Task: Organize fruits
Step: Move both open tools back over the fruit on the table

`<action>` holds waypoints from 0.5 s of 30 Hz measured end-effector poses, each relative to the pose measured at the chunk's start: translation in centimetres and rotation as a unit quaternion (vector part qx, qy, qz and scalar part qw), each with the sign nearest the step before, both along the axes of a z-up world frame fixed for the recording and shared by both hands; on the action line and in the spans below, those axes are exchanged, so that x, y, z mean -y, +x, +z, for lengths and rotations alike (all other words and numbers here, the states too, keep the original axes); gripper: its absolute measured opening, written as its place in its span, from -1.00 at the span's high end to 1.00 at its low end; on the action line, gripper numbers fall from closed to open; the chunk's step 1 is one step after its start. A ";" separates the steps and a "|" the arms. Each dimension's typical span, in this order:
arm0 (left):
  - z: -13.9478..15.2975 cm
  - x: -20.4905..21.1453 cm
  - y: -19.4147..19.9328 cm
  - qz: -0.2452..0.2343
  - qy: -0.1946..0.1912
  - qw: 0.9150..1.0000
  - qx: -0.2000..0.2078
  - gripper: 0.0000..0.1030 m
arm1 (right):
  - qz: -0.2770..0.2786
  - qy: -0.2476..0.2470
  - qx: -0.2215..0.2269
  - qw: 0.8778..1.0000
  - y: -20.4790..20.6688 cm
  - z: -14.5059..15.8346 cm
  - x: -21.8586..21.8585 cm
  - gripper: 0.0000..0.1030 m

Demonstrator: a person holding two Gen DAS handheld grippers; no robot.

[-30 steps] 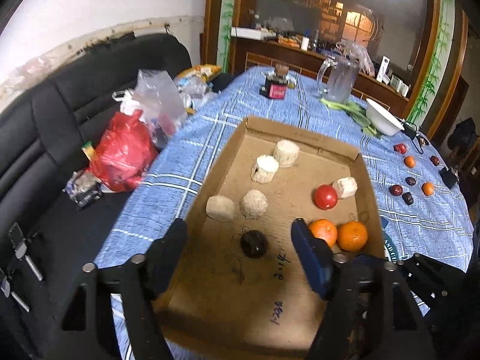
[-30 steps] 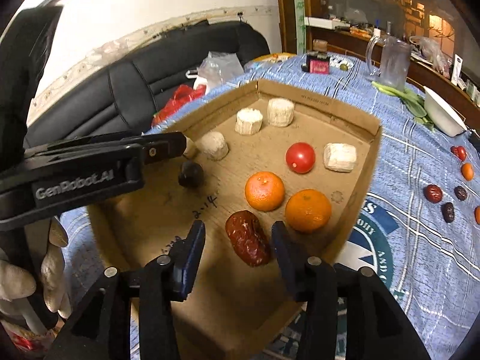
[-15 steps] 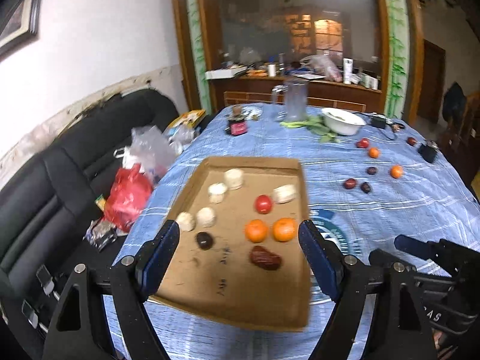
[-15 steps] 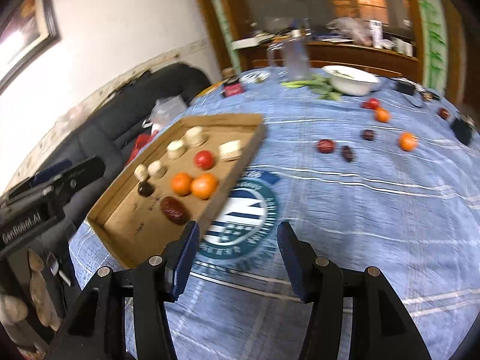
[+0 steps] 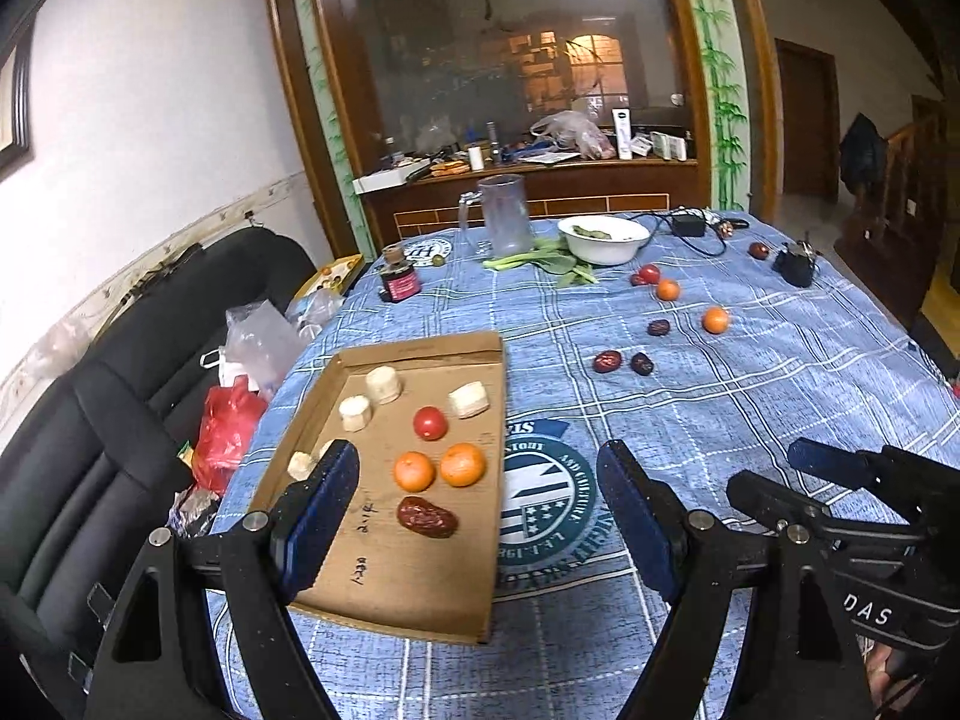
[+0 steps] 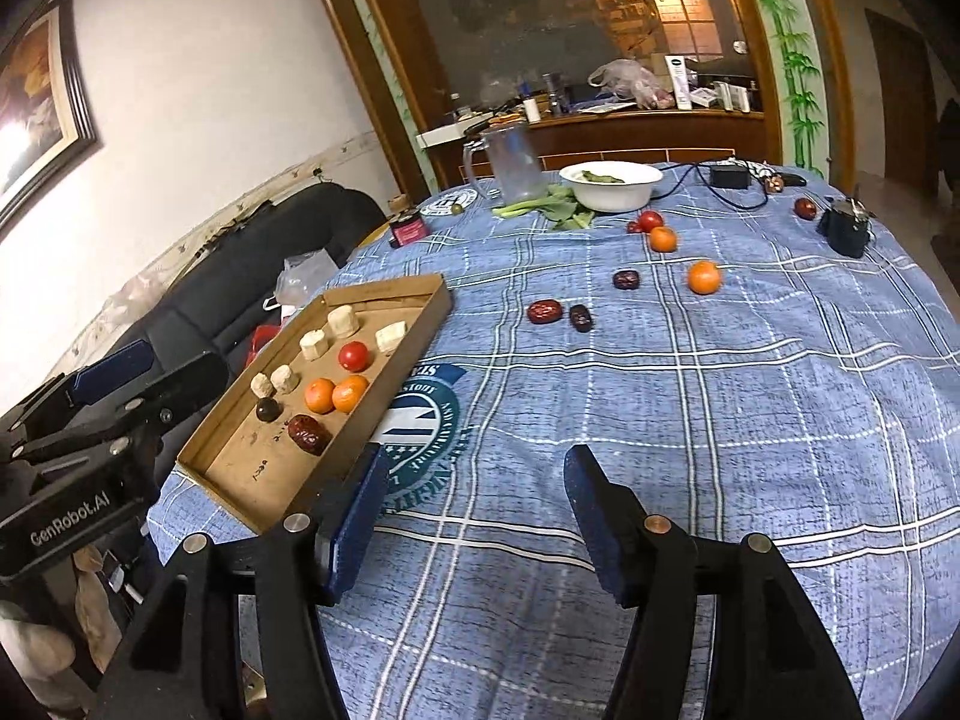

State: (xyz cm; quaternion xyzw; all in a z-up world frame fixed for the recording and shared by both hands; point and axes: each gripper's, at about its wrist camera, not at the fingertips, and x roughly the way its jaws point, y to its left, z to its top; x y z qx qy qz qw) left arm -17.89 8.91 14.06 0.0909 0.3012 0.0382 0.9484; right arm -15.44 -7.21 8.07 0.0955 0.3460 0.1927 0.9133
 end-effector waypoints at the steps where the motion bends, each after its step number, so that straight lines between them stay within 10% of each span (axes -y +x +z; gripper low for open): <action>1: -0.1 0.3 0.1 -0.002 0.002 1.000 -0.001 -0.57 | -0.001 0.001 0.000 1.000 0.0 -0.1 0.1 -0.27; 15: -4.8 0.4 3.7 -0.033 -0.039 0.995 -0.082 -0.57 | -0.028 0.012 -0.047 0.998 2.9 -3.3 2.2 -0.28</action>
